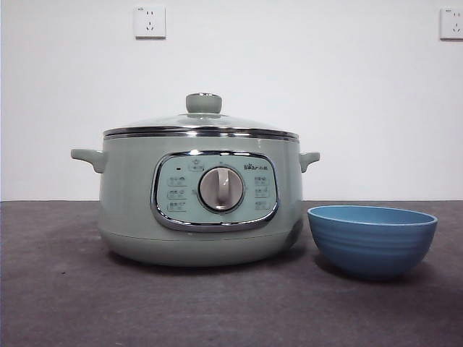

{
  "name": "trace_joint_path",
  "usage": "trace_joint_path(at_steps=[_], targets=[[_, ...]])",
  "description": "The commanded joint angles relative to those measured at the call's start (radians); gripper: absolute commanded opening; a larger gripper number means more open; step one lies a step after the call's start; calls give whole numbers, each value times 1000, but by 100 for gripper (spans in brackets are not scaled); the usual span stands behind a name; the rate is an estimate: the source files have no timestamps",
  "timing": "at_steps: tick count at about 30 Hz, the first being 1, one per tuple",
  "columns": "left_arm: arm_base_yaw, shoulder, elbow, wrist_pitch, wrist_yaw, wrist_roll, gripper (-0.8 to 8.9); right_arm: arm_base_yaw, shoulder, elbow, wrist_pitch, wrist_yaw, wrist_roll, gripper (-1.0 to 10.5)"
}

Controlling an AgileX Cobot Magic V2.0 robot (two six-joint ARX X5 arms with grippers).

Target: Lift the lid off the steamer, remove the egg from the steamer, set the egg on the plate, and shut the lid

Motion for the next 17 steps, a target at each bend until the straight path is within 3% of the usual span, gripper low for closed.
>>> trace_joint_path(at_steps=[1, 6, 11, 17], targets=[[2, -2, 47, -15, 14, -76, -6, 1, 0, 40, 10, -2, 61, -11], [2, 8, 164, -97, 55, -80, -7, 1, 47, 138, 8, -37, 61, -12], [1, 56, 296, -171, 124, -79, -6, 2, 170, 269, -19, -126, 46, -12], [1, 174, 466, -277, 224, -51, -6, 2, 390, 490, -147, -294, -80, -11]])
